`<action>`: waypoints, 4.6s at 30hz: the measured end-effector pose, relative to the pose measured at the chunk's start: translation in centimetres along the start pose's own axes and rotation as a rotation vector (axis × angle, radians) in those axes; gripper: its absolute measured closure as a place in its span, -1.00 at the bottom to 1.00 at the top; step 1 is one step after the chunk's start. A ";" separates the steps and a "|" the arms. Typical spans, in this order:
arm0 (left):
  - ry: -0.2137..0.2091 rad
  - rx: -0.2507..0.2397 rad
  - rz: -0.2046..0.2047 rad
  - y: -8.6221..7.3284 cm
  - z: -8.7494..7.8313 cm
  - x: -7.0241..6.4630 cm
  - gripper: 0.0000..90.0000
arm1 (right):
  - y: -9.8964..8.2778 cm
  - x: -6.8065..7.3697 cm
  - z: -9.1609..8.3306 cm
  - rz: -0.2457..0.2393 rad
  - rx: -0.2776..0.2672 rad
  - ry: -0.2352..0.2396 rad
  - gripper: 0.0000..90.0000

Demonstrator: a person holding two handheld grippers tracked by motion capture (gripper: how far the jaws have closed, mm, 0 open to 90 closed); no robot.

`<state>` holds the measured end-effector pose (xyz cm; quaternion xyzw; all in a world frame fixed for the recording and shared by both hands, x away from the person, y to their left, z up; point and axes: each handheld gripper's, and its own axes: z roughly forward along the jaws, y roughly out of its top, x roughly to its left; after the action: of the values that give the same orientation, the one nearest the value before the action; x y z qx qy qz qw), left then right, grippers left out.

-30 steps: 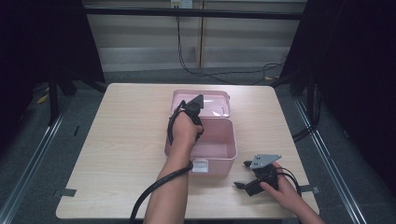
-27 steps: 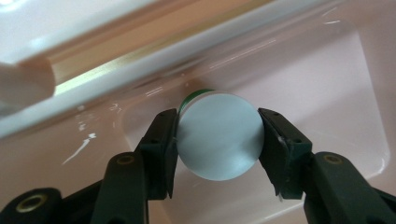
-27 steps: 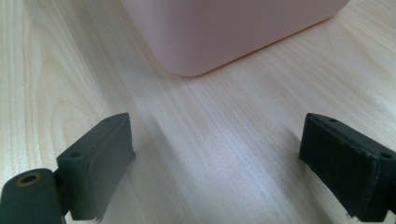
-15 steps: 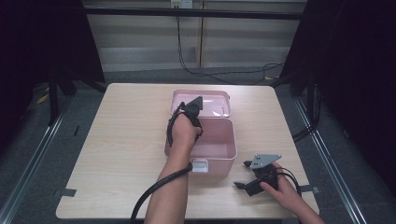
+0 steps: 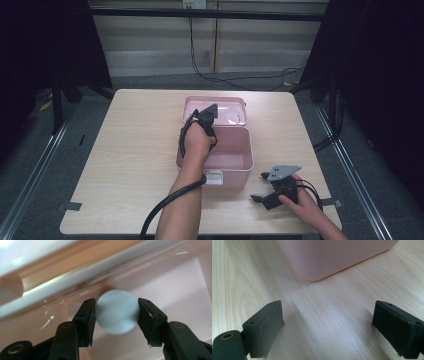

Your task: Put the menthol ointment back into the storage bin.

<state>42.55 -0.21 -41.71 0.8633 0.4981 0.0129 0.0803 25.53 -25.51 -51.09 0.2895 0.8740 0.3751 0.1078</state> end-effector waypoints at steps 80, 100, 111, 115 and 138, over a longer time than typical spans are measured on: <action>-0.128 -0.056 0.175 -3.6 -10.6 1.8 -0.46 | 0.0 0.0 0.0 -0.003 0.002 0.003 -0.79; -0.123 -0.092 0.195 -6.6 -12.7 5.2 -0.48 | 0.0 0.0 0.0 -0.002 -0.001 0.003 -0.79; -0.141 -0.123 0.221 -8.5 -12.8 6.6 -0.50 | 0.0 0.0 0.0 -0.002 -0.001 0.002 -0.79; -0.146 -0.138 0.217 -9.4 -12.5 7.3 -0.50 | 0.0 0.0 0.0 -0.003 -0.001 0.002 -0.79; -0.152 -0.153 0.164 -14.3 -7.2 11.4 -0.50 | 0.0 0.0 0.0 0.001 -0.001 0.000 -0.79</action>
<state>35.29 17.58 -37.45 0.8910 0.4159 -0.0080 0.1818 25.52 -25.47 -51.11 0.2899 0.8736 0.3757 0.1080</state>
